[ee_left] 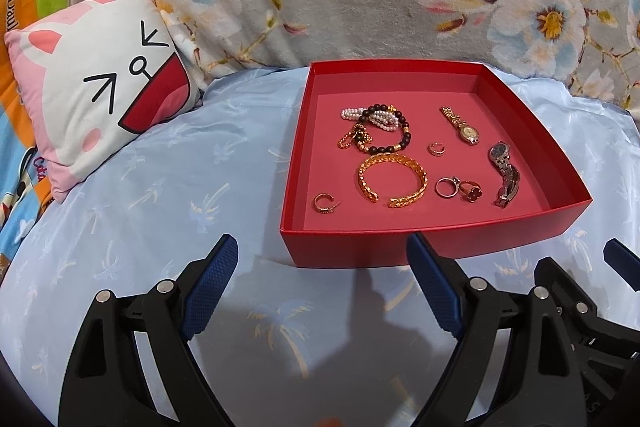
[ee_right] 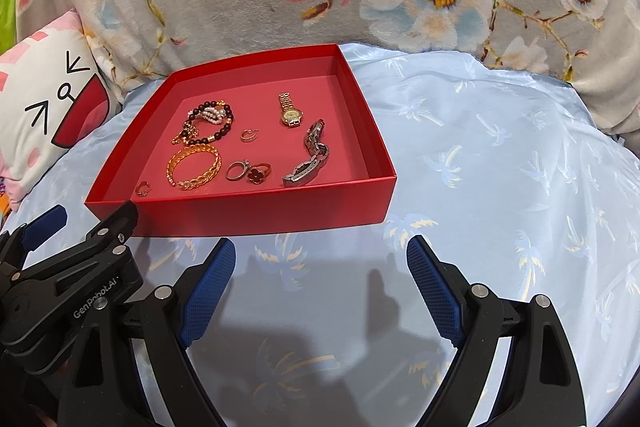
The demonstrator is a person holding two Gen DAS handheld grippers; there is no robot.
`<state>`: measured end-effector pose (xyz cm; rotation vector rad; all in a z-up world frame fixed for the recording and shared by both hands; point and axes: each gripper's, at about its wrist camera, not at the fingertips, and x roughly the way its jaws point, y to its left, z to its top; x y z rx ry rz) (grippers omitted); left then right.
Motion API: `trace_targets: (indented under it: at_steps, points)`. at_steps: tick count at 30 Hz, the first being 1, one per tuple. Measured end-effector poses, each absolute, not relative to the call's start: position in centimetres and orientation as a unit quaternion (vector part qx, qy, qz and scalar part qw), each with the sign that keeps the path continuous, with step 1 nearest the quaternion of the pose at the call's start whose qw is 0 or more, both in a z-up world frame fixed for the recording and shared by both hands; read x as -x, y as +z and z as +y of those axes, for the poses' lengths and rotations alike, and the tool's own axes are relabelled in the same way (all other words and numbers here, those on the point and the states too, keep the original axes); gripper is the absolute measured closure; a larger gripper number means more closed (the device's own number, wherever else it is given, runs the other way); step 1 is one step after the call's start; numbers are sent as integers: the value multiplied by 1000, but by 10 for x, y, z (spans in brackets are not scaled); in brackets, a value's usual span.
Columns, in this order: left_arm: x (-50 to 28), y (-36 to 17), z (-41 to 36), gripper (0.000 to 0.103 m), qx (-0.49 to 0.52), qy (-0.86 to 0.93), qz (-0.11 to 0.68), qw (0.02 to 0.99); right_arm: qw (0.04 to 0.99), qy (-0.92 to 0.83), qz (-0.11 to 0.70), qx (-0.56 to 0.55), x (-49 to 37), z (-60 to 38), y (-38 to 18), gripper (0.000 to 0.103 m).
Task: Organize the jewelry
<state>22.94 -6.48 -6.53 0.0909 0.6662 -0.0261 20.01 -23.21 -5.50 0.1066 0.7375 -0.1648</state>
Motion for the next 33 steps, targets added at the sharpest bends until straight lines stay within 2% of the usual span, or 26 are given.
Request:
trace_targets:
  at_steps: [33]
  points:
    - [-222,-62,-63,20,-46,3,314,948,930,-76,357,-42,-198,-226,-56,17]
